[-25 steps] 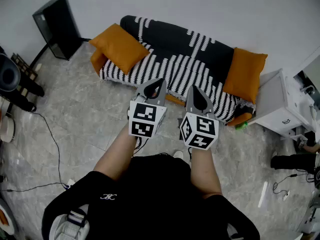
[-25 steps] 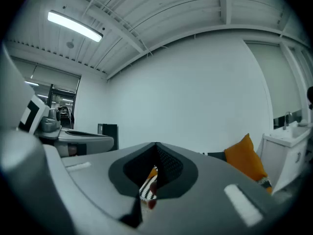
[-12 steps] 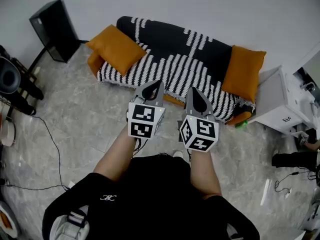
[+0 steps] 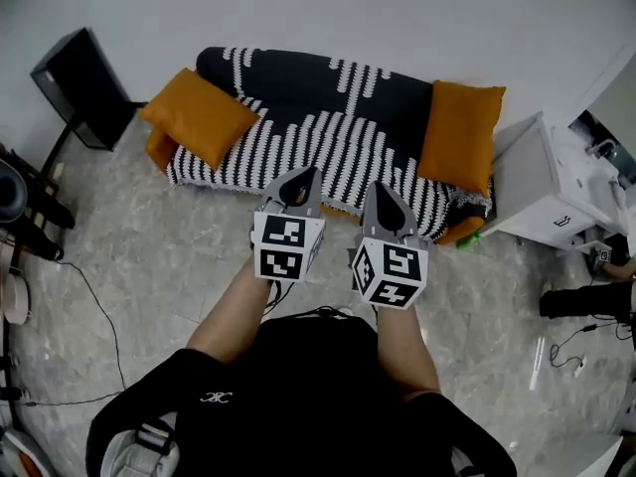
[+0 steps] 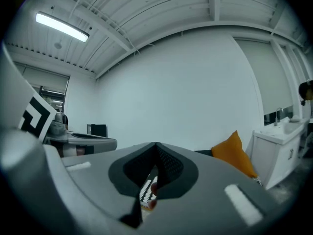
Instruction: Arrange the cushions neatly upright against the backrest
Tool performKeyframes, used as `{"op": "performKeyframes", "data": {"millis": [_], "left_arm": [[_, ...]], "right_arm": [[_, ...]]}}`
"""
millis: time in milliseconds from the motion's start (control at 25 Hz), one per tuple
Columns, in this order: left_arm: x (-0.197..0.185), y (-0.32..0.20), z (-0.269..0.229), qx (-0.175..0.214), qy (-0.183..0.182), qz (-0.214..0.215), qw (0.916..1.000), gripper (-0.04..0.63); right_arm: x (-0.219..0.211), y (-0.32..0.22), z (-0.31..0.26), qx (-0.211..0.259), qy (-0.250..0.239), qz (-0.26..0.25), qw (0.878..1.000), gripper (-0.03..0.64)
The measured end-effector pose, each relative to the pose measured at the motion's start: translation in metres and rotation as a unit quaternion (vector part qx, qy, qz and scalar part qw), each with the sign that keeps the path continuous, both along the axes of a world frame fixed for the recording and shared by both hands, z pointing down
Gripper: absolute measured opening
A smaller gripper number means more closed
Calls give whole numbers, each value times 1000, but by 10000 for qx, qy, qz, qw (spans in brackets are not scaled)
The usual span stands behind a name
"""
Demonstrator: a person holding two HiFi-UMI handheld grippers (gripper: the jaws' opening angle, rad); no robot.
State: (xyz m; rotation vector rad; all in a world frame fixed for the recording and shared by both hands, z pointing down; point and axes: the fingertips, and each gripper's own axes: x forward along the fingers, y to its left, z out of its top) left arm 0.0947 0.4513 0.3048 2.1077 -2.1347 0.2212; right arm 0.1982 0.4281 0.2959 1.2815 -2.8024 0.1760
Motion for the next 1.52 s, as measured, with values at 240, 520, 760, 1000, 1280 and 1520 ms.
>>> {"op": "performKeyframes", "data": {"millis": [240, 520, 760, 1000, 1280, 1520], "left_arm": [[56, -69, -3, -31, 21, 196, 9998, 8], [124, -127, -3, -66, -17, 371, 9993, 8], [167, -168, -3, -124, -98, 507, 9986, 8], [198, -207, -3, -205, -88, 786, 9967, 8], [231, -253, 10, -234, -166, 1245, 9918, 8], [241, -320, 12, -233, -200, 1509, 9881, 8]], "right_arm": [[59, -69, -3, -140, -39, 218, 9997, 5], [120, -125, -6, -108, -45, 317, 9994, 5], [163, -161, -2, -204, -16, 474, 9987, 5], [196, -189, 1, -304, -55, 767, 9966, 5], [228, -225, 18, -365, 13, 1213, 9919, 5], [241, -283, 20, -533, -127, 1501, 9872, 5]]}}
